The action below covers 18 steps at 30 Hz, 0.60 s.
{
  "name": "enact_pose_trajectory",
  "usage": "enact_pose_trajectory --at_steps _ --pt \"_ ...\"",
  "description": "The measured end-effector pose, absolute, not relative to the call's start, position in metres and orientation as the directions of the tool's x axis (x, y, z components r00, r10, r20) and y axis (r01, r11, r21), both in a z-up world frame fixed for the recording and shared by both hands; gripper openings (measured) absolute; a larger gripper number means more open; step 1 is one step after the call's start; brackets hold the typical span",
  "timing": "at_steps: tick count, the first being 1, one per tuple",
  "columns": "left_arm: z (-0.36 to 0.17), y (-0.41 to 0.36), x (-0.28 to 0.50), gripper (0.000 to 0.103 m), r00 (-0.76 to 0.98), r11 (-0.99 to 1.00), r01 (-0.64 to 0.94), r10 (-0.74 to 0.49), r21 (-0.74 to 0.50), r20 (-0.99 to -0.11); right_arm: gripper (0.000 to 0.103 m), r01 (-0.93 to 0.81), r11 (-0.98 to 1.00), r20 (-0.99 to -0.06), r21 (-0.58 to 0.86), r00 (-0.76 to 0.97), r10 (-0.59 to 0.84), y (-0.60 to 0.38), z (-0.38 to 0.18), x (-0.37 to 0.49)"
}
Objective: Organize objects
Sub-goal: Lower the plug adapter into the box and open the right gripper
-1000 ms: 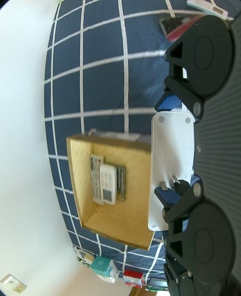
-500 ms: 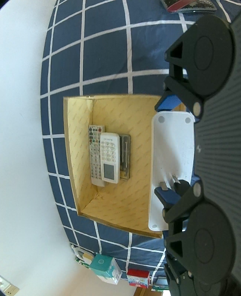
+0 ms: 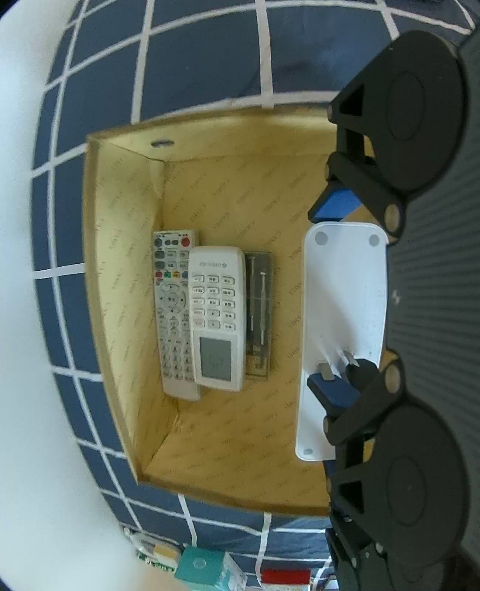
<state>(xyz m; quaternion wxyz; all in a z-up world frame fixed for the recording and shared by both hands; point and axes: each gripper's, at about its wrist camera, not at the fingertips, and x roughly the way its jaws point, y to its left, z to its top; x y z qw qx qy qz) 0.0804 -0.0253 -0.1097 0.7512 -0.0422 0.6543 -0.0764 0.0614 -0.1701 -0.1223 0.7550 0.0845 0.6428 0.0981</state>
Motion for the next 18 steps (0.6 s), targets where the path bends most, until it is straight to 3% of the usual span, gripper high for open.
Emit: enact_pose_trajectory --at_steps 18 --pt "-0.157 -0.025 0.112 0.08 0.031 0.982 0.083 -0.174 -0.171 -0.984 0.087 0.021 0.969 -0.968 0.247 0.058 0.245 -0.168 -0.178 0.092"
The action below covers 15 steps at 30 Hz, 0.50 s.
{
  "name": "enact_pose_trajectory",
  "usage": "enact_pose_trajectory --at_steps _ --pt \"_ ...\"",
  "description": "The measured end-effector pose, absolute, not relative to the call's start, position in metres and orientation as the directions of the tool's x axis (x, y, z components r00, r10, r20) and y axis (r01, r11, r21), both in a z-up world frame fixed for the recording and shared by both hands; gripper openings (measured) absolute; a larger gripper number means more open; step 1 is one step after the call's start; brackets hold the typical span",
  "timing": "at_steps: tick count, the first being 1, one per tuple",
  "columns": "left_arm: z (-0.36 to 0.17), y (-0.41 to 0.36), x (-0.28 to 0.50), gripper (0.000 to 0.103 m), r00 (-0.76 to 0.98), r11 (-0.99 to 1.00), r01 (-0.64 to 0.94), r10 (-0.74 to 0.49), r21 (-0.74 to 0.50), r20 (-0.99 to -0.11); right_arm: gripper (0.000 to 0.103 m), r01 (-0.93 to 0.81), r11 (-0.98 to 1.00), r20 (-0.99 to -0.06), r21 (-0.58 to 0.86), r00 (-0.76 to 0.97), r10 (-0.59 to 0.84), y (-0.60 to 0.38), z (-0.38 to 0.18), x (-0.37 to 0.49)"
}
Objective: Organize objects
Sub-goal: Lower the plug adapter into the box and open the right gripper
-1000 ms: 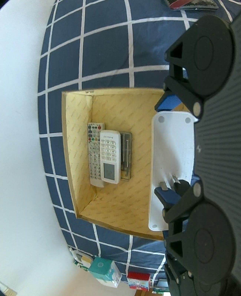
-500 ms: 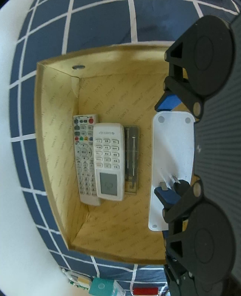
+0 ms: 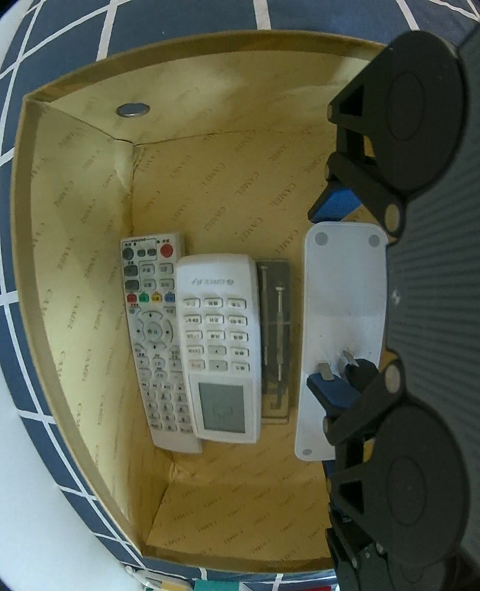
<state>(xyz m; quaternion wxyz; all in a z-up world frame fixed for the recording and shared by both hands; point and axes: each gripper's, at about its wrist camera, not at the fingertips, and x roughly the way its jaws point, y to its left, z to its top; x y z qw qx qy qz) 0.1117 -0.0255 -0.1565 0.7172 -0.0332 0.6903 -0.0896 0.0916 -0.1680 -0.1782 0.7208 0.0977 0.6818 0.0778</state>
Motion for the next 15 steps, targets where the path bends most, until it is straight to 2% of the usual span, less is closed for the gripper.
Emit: enact_pose_trajectory --at_steps 15 --pt "-0.1558 -0.023 0.114 0.081 0.044 0.983 0.071 -0.17 -0.167 -0.984 0.088 0.014 0.971 -0.969 0.241 0.059 0.239 -0.1665 -0.1805 0.0931"
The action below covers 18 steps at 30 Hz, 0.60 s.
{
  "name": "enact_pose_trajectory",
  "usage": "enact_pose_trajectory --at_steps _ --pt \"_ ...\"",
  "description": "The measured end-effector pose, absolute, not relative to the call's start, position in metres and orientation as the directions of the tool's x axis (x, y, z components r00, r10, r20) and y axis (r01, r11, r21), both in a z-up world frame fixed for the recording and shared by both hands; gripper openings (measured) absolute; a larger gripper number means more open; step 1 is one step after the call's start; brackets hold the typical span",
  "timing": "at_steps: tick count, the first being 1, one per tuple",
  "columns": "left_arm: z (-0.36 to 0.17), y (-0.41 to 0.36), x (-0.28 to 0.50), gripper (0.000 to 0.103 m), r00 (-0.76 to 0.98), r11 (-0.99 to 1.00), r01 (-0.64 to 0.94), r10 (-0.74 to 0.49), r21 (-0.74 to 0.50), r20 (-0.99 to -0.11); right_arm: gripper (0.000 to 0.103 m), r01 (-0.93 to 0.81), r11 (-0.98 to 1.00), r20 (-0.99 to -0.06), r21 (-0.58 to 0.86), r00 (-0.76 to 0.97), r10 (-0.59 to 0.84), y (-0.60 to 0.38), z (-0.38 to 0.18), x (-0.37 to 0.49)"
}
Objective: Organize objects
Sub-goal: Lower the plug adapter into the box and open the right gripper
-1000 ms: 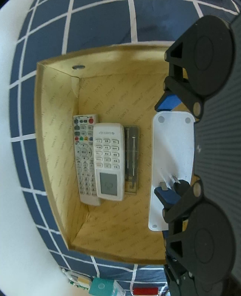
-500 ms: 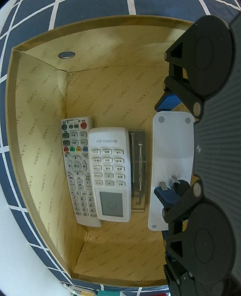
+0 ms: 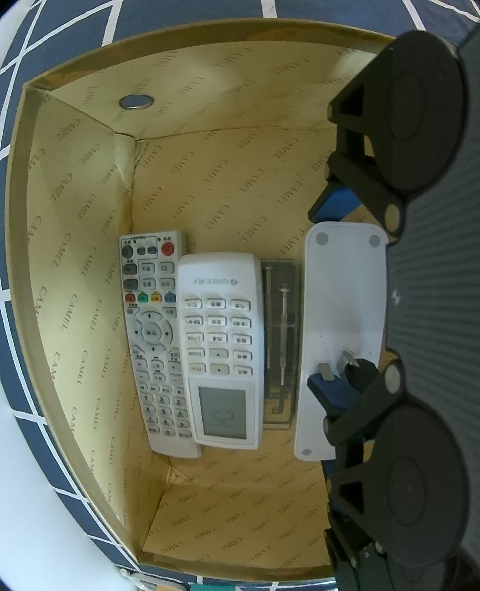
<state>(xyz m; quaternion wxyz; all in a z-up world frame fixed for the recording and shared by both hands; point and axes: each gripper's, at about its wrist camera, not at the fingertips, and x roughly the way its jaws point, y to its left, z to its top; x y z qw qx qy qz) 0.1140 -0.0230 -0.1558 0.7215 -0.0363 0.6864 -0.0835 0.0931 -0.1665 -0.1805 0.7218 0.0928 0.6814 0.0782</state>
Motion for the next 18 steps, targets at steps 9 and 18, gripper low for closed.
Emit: enact_pose_trajectory --at_steps 9,18 --pt "-0.138 -0.021 0.106 0.081 0.075 0.984 0.056 -0.17 -0.167 -0.983 0.088 0.028 0.963 -0.961 0.267 0.075 0.265 -0.171 -0.171 0.091" --pt "-0.105 -0.023 0.082 0.083 0.132 0.986 0.048 -0.162 -0.157 -0.978 0.088 -0.018 0.958 -0.949 0.287 0.131 0.287 -0.171 -0.137 0.075"
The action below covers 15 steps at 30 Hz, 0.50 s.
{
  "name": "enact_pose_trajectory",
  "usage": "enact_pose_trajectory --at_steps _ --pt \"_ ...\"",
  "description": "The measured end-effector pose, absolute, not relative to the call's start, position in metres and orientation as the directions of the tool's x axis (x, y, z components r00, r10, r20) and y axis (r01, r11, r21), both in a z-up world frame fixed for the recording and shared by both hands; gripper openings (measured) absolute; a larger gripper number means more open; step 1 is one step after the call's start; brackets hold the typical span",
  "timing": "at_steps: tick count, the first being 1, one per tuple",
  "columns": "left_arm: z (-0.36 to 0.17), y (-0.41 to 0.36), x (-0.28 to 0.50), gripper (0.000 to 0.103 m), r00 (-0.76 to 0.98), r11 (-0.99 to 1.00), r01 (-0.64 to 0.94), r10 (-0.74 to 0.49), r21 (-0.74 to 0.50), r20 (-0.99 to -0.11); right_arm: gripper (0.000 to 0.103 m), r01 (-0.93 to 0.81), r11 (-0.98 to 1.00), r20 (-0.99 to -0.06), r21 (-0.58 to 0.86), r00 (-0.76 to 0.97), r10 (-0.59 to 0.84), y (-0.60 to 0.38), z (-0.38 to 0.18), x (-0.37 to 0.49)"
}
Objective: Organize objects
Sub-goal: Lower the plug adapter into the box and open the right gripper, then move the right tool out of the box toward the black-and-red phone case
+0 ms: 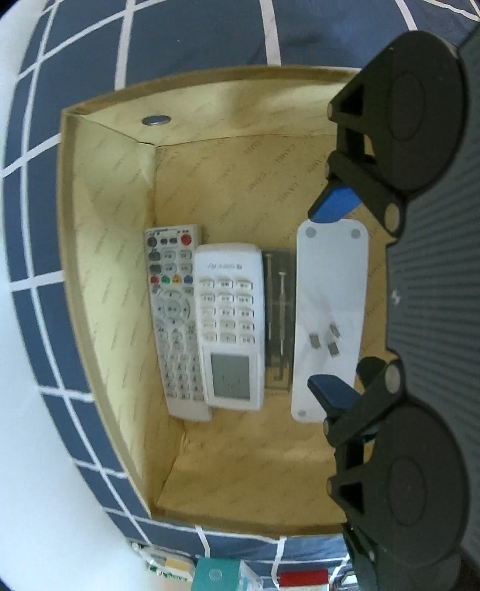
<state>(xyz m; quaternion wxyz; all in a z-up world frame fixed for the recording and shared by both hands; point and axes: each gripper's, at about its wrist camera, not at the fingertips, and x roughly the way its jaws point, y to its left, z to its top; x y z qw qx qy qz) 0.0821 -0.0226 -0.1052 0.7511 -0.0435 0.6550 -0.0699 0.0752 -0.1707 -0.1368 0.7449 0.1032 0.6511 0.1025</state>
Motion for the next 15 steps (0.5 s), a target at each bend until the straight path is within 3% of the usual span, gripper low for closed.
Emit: enact_pose_trajectory --at_steps 10,15 --pt "-0.066 -0.034 0.045 0.088 0.214 0.988 0.048 -0.156 -0.15 -0.964 0.09 -0.057 0.955 -0.932 0.292 0.21 0.297 -0.181 -0.088 0.045" --pt "-0.048 -0.041 0.02 0.094 0.25 0.988 0.057 -0.151 -0.141 -0.956 0.095 -0.051 0.956 -0.923 0.289 0.25 0.292 -0.195 -0.07 0.023"
